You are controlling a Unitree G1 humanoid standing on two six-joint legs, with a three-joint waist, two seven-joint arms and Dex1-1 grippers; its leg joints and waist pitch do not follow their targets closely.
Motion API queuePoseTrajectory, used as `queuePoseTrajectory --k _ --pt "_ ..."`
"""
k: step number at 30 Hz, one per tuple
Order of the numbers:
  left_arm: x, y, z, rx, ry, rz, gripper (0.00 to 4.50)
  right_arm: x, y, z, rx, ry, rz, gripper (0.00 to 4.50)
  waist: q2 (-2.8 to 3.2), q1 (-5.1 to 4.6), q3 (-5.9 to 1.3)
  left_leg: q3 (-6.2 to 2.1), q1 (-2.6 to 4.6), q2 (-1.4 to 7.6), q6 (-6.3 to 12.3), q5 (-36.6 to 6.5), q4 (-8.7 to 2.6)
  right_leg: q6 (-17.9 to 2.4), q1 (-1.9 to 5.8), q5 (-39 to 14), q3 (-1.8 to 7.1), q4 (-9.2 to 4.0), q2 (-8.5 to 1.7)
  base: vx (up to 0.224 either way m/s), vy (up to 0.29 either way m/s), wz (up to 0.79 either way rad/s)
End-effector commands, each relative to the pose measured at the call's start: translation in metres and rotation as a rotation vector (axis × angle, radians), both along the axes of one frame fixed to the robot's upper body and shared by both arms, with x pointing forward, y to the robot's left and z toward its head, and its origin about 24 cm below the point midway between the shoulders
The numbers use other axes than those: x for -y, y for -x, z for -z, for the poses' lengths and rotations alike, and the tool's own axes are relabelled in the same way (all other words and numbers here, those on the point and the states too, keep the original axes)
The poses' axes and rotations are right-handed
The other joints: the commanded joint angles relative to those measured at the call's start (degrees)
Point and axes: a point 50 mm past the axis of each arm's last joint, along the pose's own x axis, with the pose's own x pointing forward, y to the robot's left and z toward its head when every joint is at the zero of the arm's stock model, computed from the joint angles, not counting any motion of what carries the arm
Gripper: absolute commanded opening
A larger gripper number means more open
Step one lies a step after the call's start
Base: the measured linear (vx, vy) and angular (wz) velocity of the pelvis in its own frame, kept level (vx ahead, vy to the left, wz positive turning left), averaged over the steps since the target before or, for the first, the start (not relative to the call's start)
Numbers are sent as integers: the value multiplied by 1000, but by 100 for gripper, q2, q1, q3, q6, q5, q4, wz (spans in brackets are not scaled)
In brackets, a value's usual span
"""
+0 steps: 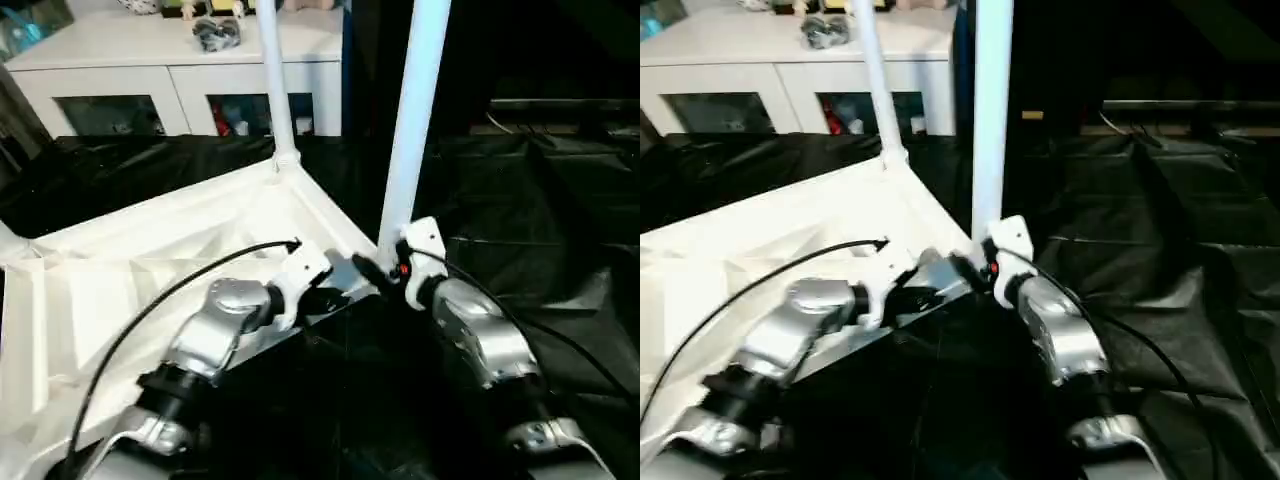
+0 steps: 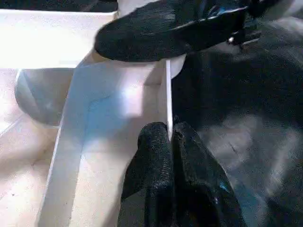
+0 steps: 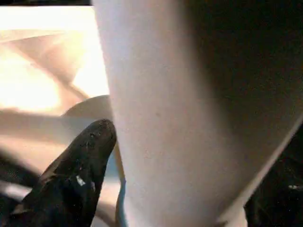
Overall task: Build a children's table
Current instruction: Rotate leg to tighten
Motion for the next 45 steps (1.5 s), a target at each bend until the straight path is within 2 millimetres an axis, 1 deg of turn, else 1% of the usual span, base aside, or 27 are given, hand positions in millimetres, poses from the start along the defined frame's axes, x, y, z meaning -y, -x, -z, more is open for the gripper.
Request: queuePoseTrajectory --k 1,3,4,6,8,10,13,16,20,21,23,27,29,30,31,32,33,34,35,36,37,38,39,41,42,43,45 --pt "20 12 -14 24 87 196 0 -17 18 10 -60 -13 -207 371 -84 33 -300 -292 76 622 552 -868 -413 -1341 224 -27 354 -378 -685 0 0 0" --pt "14 16 -13 20 72 241 0 -13 29 7 -68 -27 -331 371 -84 62 -283 -290 87 631 569 -1008 -424 -1312 217 -324 351 -401 -672 0 0 0" --pt "13 16 -13 18 72 245 0 -12 30 7 -71 -30 -345 371 -82 77 -283 -286 94 638 573 -1042 -426 -1280 214 -406 352 -412 -660 0 0 0" --pt "8 18 -14 3 72 266 0 -8 37 4 -92 -50 -427 371 -78 118 -255 -278 123 656 491 -1235 -454 -1275 172 -764 366 -444 -653 0 0 0" --pt "6 19 -14 -2 69 274 0 -6 40 3 -100 -59 -457 371 -82 151 -256 -285 126 660 430 -1292 -461 -1258 176 -885 371 -445 -660 0 0 0" --pt "0 21 -13 -9 61 282 0 -1 45 0 -104 -70 -510 355 -78 176 -265 -282 136 656 393 -1274 -454 -1261 169 -855 375 -445 -659 0 0 0" --pt "-6 22 -12 -20 50 291 0 3 53 0 -143 -95 -565 334 -82 198 -285 -281 114 650 474 -1048 -435 -1291 183 -514 367 -406 -657 0 0 0" --pt "-8 23 -12 -24 49 297 0 4 55 0 -154 -98 -574 312 -80 210 -290 -282 102 646 522 -968 -426 -1314 183 -420 356 -396 -655 0 0 0" --pt "-10 24 -11 -31 49 301 0 3 56 0 -155 -94 -574 284 -58 223 -279 -288 127 652 390 -1142 -442 -1301 167 -713 360 -424 -662 0 0 0" --pt "-9 25 -11 -32 49 302 0 3 56 0 -155 -94 -573 267 -61 220 -280 -290 125 652 378 -1143 -444 -1298 171 -698 360 -423 -658 0 0 0" --pt "-9 25 -11 -32 50 300 0 3 56 0 -155 -92 -571 263 -66 220 -289 -287 123 648 388 -1073 -437 -1316 173 -542 361 -409 -657 0 0 0" --pt "-3 21 -10 -23 63 244 0 -2 50 6 -150 -63 -478 259 -80 207 -281 -286 106 634 395 -1036 -433 -1327 177 -564 357 -412 -670 0 0 0" --pt "1 15 -9 -5 62 183 0 -5 40 13 -120 -18 -355 259 -77 175 -264 -289 120 630 283 -1181 -446 -1322 152 -837 362 -437 -673 0 0 0" --pt "3 13 -9 5 64 157 0 -5 34 15 -106 -1 -282 259 -90 140 -251 -298 123 619 202 -1304 -458 -1307 171 -1042 363 -465 -682 0 0 0" --pt "3 13 -9 5 64 157 0 -5 34 15 -106 -1 -282 258 -85 110 -243 -303 117 613 150 -1364 -466 -1266 173 -1198 365 -473 -682 0 0 0" --pt "11 5 -11 30 71 94 0 -3 20 21 -109 8 -95 258 -59 102 -248 -310 116 611 111 -1368 -468 -1244 171 -1238 364 -469 -677 0 0 0" --pt "13 4 -11 32 73 86 0 -3 18 22 -112 6 -67 258 -70 53 -235 -313 131 602 37 -1478 -488 -1231 154 -1346 364 -488 -658 0 0 0" --pt "20 0 -12 41 81 53 0 -2 12 25 -134 0 41 258 -50 47 -244 -307 162 605 -10 -1527 -483 -1202 140 -1372 379 -502 -665 0 0 0" --pt "23 -1 -13 45 85 40 0 -2 10 27 -141 2 74 257 -48 38 -249 -303 174 598 -25 -1548 -476 -1214 130 -1340 382 -501 -658 0 0 0" --pt "28 -2 -14 47 92 28 0 -3 9 29 -152 1 123 257 -59 24 -255 -314 139 601 -23 -1470 -484 -1207 170 -1198 381 -485 -667 0 0 0" --pt "32 -3 -15 49 99 22 0 -4 7 31 -166 -4 162 257 -43 20 -264 -307 146 606 4 -1439 -481 -1200 156 -1062 381 -479 -659 0 0 0" --pt "35 -4 -16 51 104 17 0 -5 7 32 -176 -8 185 257 -4 19 -269 -309 145 603 10 -1416 -476 -1212 157 -976 385 -470 -665 0 0 0" --pt "38 -4 -16 51 109 14 0 -8 7 34 -184 -2 201 257 -35 1 -277 -309 130 597 50 -1349 -473 -1233 181 -819 376 -460 -662 0 0 0" --pt "42 -2 -17 50 118 28 0 -14 8 36 -184 10 184 257 -27 3 -293 -302 106 595 174 -1143 -449 -1260 200 -516 373 -436 -669 0 0 0" --pt "44 -1 -17 49 121 39 0 -18 9 36 -183 1 160 292 23 11 -301 -303 97 589 253 -1060 -434 -1271 206 -391 367 -418 -670 0 0 0" --pt "43 1 -16 47 121 49 0 -19 9 36 -187 -17 151 313 4 5 -306 -294 98 587 292 -1044 -429 -1266 204 -352 363 -427 -664 0 0 0" --pt "41 2 -15 45 118 55 0 -20 9 33 -193 -56 143 313 23 5 -301 -298 96 596 354 -1083 -432 -1270 205 -431 358 -433 -670 0 0 0"
